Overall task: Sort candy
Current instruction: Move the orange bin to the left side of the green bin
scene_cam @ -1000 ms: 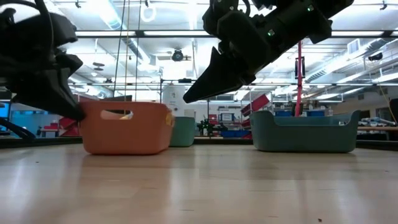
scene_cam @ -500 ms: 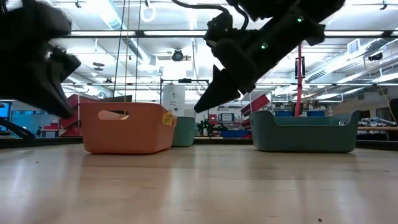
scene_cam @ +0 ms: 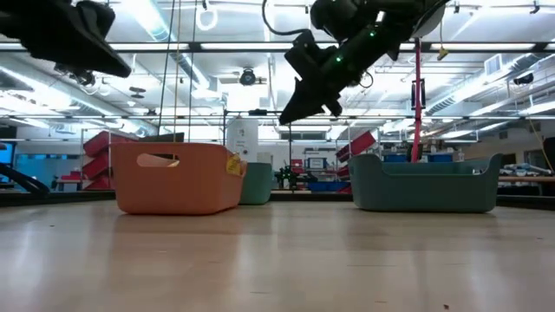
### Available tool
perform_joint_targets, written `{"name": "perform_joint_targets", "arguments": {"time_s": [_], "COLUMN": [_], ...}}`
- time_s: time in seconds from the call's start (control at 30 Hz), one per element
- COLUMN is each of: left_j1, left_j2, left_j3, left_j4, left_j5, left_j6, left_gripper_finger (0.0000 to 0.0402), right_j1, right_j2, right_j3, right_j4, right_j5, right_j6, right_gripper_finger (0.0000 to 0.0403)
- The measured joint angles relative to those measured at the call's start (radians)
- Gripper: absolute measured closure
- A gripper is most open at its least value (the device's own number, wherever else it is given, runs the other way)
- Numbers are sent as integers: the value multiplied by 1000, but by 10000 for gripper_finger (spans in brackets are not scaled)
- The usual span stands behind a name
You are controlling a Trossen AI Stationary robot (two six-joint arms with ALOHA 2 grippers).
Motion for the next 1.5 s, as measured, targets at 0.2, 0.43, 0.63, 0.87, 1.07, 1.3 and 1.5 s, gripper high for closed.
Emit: {"name": "perform_joint_targets", "arguments": {"time_s": [0.2,0.43,0.63,0.87,1.07,1.3,1.5], "left_j1": [40,162,262,347,341,341,343], "left_j2": [-70,-148,-207,-197,-125,-52,5], "left_j3": [0,0,-1,-1,-2,-2,-2], "left_j4": [-132,-232,-214,-50,-31,-116,-125], "left_j5": [-133,-139,-71,419,613,510,482], "left_j6": [39,48,60,127,192,79,56], "left_gripper_finger": [401,401,401,401,401,401,401], "right_j1": [-83,-160,-178,-106,11,129,142], "right_j2": [0,0,2,3,3,50,188], "right_j3": [38,43,39,8,-25,-116,-104], "right_j4": [-15,-24,-23,-24,-20,153,324], "right_j5": [-14,-45,-82,-105,-126,26,58], "right_j6": [-81,-93,-91,-167,-143,-69,-67], "right_gripper_finger": [403,403,403,403,403,403,403]}}
